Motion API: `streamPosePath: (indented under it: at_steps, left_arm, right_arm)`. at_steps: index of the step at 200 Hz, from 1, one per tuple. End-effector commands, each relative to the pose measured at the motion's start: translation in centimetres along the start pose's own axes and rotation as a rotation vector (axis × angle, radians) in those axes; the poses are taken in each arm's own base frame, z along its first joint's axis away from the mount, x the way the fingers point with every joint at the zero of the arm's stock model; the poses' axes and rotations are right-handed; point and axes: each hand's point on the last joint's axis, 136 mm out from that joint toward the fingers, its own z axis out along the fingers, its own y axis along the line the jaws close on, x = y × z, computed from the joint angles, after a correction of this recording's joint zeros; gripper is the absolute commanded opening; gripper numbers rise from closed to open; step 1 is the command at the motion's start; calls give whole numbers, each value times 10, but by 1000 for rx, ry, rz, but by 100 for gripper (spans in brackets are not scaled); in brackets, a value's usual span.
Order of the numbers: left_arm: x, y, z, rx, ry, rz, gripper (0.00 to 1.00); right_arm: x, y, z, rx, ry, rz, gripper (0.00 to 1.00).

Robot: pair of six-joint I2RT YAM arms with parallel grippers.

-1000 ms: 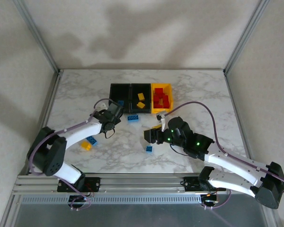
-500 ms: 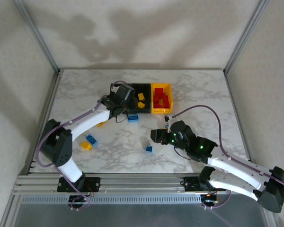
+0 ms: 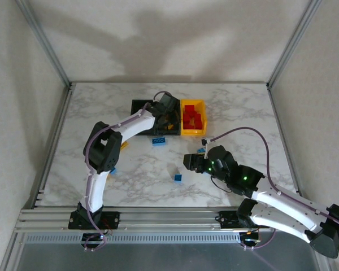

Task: Sort the legos into containers by color
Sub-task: Place the lego in the container, then pick up the lego from the middle-left of the table.

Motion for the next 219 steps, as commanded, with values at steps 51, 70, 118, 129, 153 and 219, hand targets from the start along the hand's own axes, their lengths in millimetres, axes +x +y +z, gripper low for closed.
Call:
streamPosePath:
  at_steps: [51, 70, 118, 129, 153, 219]
  left_arm:
    - [-11, -7, -15, 5, -9, 15, 61]
    - [-14, -6, -30, 12, -32, 13, 60]
    - [-20, 9, -102, 42, -123, 3, 61]
    - [-18, 21, -116, 32, -143, -8, 61]
    - [-13, 54, -142, 1, -176, -48, 65]
    - [15, 182, -162, -233, -201, -166, 86]
  right_arm:
    - [-1, -9, -3, 24, -23, 12, 63]
    - [-2, -6, -1, 14, -21, 4, 62]
    - [-5, 10, 10, -29, 2, -55, 62]
    - [-7, 15, 13, -47, 8, -71, 63]
    - [-9, 31, 21, -94, 27, -104, 64]
    - [-4, 64, 45, -157, 70, -156, 71]
